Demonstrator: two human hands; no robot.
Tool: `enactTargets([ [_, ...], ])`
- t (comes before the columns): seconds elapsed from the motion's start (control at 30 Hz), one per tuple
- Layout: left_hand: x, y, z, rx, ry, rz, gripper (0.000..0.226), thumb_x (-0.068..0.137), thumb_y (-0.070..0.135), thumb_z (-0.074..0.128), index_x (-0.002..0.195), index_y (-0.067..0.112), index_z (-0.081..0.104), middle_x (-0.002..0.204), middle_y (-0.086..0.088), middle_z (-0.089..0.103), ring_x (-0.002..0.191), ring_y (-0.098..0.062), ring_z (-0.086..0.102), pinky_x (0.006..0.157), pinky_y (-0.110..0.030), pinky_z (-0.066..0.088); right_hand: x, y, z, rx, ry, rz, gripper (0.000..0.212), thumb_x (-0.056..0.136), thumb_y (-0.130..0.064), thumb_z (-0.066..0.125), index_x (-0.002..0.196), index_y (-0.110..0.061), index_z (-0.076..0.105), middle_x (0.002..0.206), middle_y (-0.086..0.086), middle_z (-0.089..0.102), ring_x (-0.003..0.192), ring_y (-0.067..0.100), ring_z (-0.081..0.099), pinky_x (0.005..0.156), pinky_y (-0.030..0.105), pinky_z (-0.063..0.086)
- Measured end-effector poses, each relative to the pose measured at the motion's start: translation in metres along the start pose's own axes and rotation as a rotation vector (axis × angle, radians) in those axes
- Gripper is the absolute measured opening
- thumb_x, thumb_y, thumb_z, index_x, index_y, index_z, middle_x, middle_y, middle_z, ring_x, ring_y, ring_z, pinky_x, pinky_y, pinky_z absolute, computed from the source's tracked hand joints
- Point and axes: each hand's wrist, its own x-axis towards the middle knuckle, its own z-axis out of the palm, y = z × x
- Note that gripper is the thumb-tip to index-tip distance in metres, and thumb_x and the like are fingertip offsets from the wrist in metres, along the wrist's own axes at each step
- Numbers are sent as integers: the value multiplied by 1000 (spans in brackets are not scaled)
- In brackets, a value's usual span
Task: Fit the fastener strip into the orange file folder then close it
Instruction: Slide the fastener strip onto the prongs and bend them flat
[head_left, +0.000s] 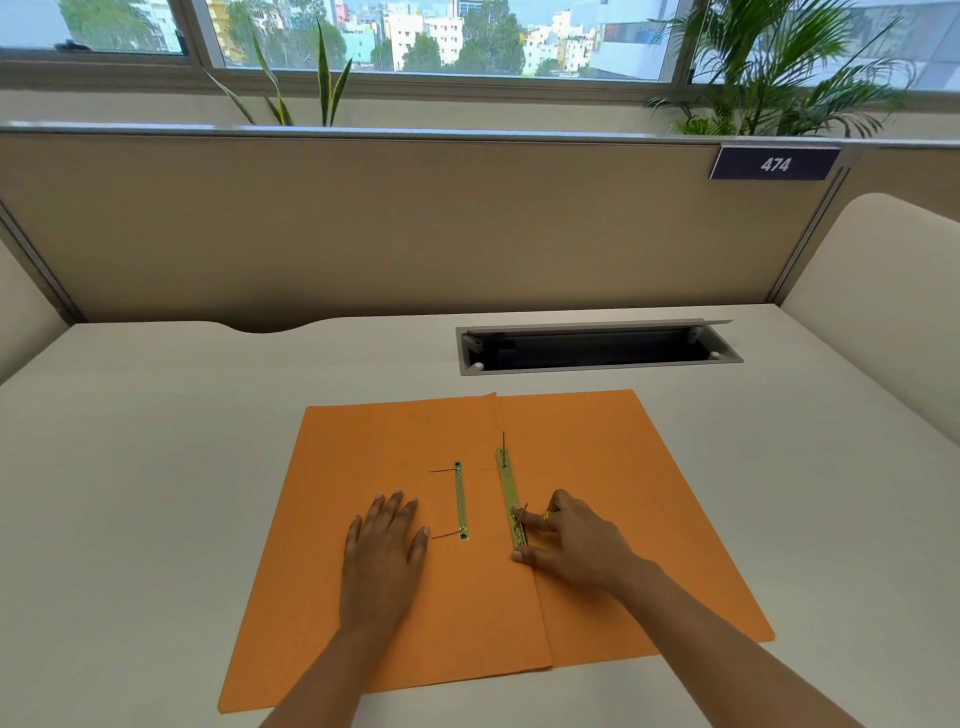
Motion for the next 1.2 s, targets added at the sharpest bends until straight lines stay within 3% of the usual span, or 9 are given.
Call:
enactTargets([
  [0.27,3,12,-2,0,-11,0,50,96,44,34,142,24,35,153,7,31,145,-9,14,118,-36,-1,0,3,2,-43,-10,-6,62,81,-67,43,137,-43,32,119,2,40,116,19,40,85,38,45],
  [0.4,7,30,2,-11,-144,185,58,94,52,31,147,28,22,157,11,17,146,-6,-2,118,-37,-6,1,2,4,-19,1,5,62,79,-68,45,135,-43,35,116,1,41,115,20,40,83,38,45],
  [0.53,12,45,10,129,-301,412,70,90,63,22,149,31,2,159,14,-3,137,-2,-25,113,-46,-20,-1,2,5,3,32,-2,60,80,-66,46,134,-41,38,115,2,41,113,20,41,81,36,44],
  [0.7,23,56,17,198,-378,516,94,72,80,5,150,26,2,160,12,-2,140,-3,-22,115,-53,-16,-4,2,5,31,42,-10,56,84,-58,49,134,-36,41,116,4,42,112,21,41,80,37,43],
  [0.93,26,57,18,185,-375,514,101,66,83,7,150,26,7,159,14,3,145,-5,-12,115,-55,-14,-5,1,7,45,97,-11,56,82,-59,50,134,-39,41,96,-7,28,107,19,41,71,31,37],
  [1.2,25,55,22,173,-372,524,114,56,91,-3,150,26,3,159,14,-1,144,-4,-13,115,-54,-14,-6,-3,11,146,155,18,50,79,-54,59,126,-40,51,96,-7,39,106,15,45,72,26,37],
])
